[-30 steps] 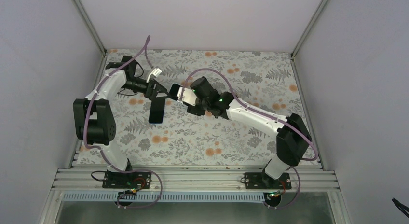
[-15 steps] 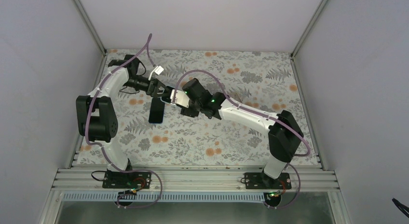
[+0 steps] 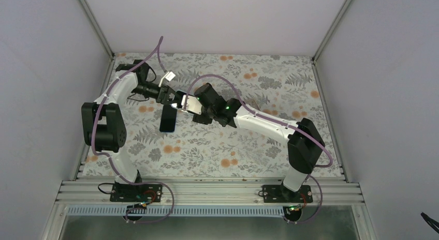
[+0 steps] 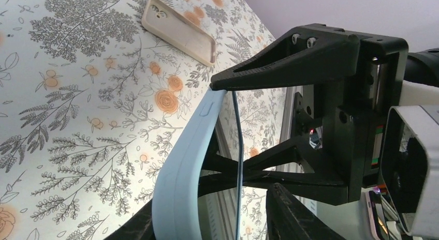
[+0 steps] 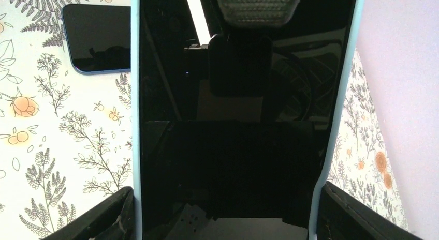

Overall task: Take the phone out of the phone case
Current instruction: Pick up the phone at the center of the board.

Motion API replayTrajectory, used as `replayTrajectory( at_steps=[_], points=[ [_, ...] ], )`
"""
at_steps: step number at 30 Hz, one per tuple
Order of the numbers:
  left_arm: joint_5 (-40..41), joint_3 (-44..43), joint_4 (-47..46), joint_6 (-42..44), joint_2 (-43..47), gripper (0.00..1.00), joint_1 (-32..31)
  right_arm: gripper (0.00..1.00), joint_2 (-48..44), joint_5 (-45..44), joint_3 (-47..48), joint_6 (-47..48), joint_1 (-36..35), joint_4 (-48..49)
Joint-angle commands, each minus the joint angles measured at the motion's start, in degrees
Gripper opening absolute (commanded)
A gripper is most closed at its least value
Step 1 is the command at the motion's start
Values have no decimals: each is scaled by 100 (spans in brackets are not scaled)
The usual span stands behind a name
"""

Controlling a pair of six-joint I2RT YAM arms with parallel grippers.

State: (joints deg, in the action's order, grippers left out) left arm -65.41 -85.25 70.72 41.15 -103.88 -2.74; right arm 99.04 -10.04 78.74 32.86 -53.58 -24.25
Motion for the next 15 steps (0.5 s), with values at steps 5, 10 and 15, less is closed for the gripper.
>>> replayTrajectory(
  at_steps=[5, 10, 15],
  points=[
    [-551, -329, 695, 549, -177, 28, -61, 51, -140, -361, 272, 23, -33, 456],
    [-569, -368, 698, 528, -223, 11, -83, 54, -186, -462, 267, 48, -75, 463],
    [-547, -480, 698, 496, -204, 2, -156, 96, -330, -236, 194, 1, -75, 350]
  ],
)
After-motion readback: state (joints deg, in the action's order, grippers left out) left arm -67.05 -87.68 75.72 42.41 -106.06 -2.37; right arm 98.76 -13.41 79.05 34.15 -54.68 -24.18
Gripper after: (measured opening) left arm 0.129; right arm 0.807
